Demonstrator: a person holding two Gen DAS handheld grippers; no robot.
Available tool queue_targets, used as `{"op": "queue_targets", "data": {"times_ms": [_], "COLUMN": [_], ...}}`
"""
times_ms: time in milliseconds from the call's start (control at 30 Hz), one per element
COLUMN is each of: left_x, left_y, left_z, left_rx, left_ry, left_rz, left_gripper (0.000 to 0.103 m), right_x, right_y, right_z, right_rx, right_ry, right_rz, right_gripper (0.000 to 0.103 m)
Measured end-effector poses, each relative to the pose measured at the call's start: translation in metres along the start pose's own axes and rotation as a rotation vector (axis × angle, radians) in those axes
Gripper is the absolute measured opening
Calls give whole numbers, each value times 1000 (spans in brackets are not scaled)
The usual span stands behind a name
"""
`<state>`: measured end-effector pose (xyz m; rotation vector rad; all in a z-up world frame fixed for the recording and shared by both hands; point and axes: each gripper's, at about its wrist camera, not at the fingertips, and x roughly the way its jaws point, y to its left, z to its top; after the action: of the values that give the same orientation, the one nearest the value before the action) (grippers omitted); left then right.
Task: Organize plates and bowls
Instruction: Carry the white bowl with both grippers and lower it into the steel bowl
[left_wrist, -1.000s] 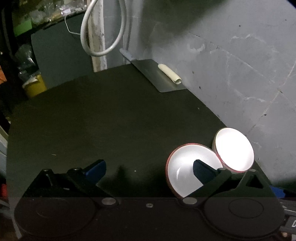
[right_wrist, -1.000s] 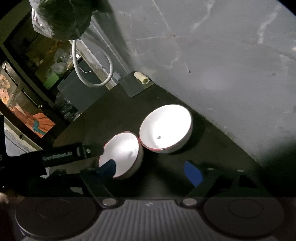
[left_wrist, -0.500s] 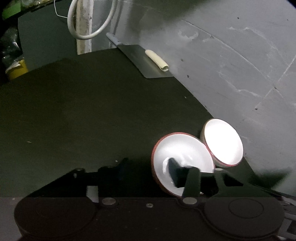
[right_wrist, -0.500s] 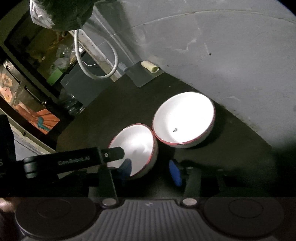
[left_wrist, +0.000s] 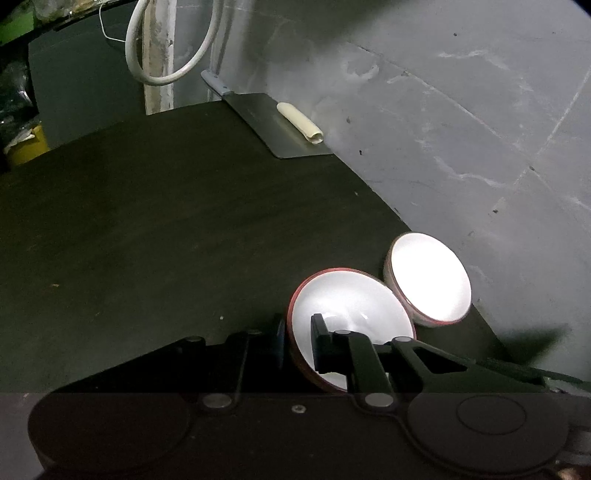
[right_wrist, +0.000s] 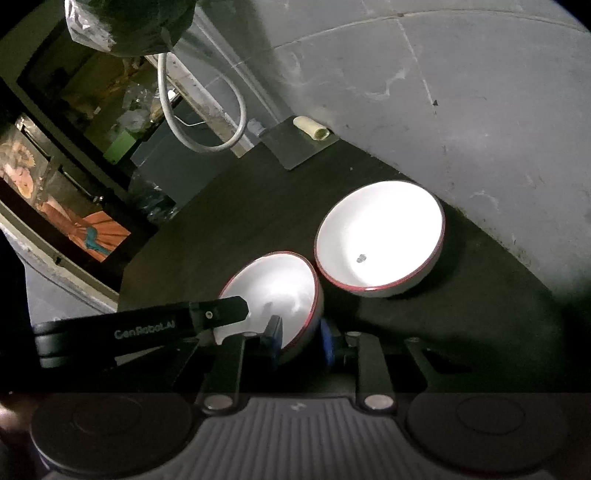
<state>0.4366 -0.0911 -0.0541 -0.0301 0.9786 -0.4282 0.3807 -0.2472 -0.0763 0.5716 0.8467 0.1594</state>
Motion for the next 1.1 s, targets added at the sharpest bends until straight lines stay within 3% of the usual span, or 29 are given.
{"op": "queue_targets", "data": {"times_ms": [300,633,1100], "left_x": [-46,-106,-127], "left_y": [-5,-31,-52], "left_z": [-19,-56,-106], "left_rx": [-17,12,18], "left_ry": [-40,-79,-22], "left_rz": [-15,-54,-93], "left_gripper": [15,15,15], "right_x": [-39,-97,-141], "right_y": [12,13,0], "right_z": [-10,-42,-79], "right_rx": [-52,-82,-110], "right_ry": [-7,14,68], "right_rz": [66,103,97], "right_gripper": [26,26,26]}}
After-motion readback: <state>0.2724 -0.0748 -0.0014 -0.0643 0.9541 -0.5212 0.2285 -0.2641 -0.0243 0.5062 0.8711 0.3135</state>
